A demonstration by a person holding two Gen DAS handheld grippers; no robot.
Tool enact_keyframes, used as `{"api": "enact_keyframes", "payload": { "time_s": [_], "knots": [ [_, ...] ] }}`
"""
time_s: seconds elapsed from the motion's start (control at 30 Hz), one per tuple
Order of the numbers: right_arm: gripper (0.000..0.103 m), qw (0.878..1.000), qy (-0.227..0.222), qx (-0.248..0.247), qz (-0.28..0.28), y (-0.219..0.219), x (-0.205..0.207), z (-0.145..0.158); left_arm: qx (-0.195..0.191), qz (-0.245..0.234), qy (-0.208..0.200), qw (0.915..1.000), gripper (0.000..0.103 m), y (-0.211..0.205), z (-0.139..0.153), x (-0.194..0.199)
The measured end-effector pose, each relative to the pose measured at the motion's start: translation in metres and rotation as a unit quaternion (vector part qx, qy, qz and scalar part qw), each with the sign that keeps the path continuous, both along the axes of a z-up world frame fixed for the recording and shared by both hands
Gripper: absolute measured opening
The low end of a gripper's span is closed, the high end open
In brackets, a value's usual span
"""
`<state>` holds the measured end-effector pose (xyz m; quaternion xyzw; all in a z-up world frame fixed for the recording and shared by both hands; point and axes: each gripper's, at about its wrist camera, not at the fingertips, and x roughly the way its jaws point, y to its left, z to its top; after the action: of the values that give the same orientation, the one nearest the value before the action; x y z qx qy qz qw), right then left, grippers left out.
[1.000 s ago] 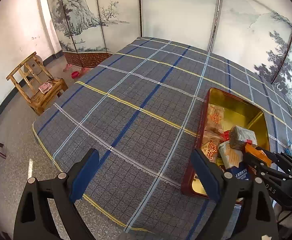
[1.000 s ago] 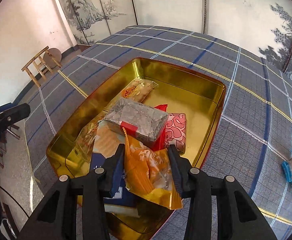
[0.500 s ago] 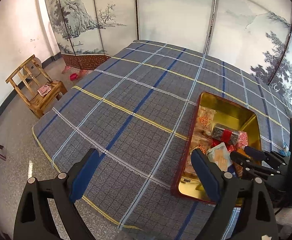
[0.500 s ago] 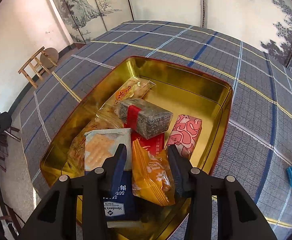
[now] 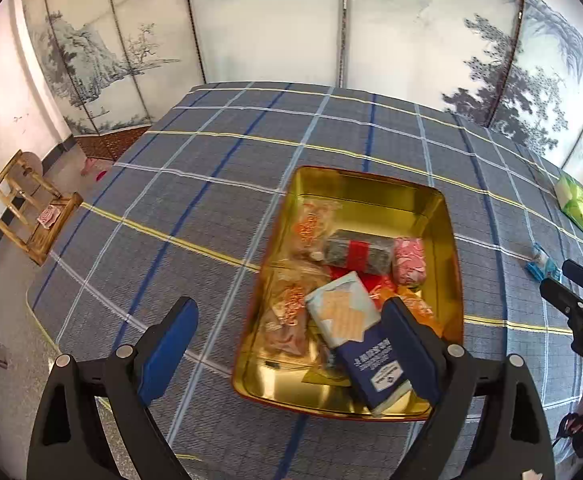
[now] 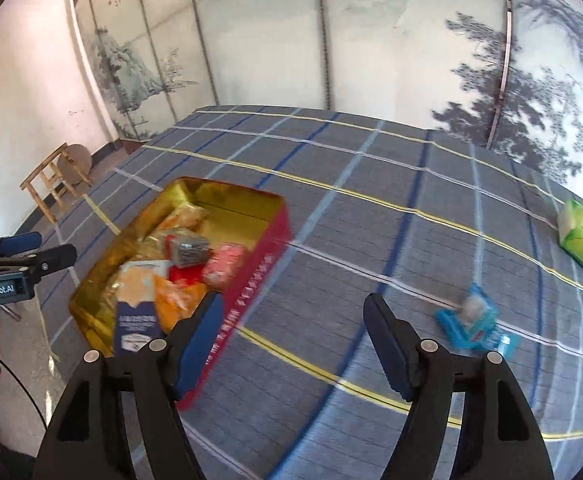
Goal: Organize snacks
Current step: 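Move the right gripper to the blue snack packet and grasp it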
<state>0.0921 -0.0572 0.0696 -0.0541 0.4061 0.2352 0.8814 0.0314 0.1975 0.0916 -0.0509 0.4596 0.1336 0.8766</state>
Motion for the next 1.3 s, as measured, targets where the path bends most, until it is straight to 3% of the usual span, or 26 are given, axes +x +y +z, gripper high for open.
{"api": "enact_keyframes", "payload": {
  "time_s": [0.13,0.37,0.5,0.7,0.87,1.0,1.13,1.3],
  "knots": [
    [0.073,0.999,0.006,-0.044,-0.028,-0.062,0.023,-0.013,0.004,-0.037,-0.003,0.9993,0.092,-0.03,0.002,0.016],
    [0.071,0.996,0.053,-0.068,0.01,-0.117,0.074,-0.037,0.003,-0.093,0.011,0.9956,0.092,-0.068,-0.004,0.037],
    [0.062,0.994,0.082,-0.062,0.04,-0.124,0.096,-0.053,0.003,-0.107,0.018,0.9941,0.092,-0.08,-0.008,0.043],
    [0.057,0.989,0.115,-0.059,0.07,-0.124,0.105,-0.074,0.003,-0.114,0.028,0.993,0.092,-0.089,-0.014,0.049],
    [0.057,0.991,0.097,-0.061,0.071,-0.119,0.09,-0.077,0.009,-0.126,0.032,0.9914,0.092,-0.099,-0.017,0.056],
    [0.052,0.989,0.075,-0.101,0.079,-0.109,0.077,-0.081,0.01,-0.145,0.035,0.9888,0.092,-0.114,-0.019,0.061],
    [0.052,0.986,0.093,-0.101,0.089,-0.112,0.071,-0.077,0.01,-0.162,0.028,0.9863,0.092,-0.128,-0.017,0.06],
    [0.052,0.99,0.084,-0.095,0.069,-0.119,0.07,-0.065,0.001,-0.168,0.029,0.9854,0.092,-0.134,-0.02,0.061]
  ]
}}
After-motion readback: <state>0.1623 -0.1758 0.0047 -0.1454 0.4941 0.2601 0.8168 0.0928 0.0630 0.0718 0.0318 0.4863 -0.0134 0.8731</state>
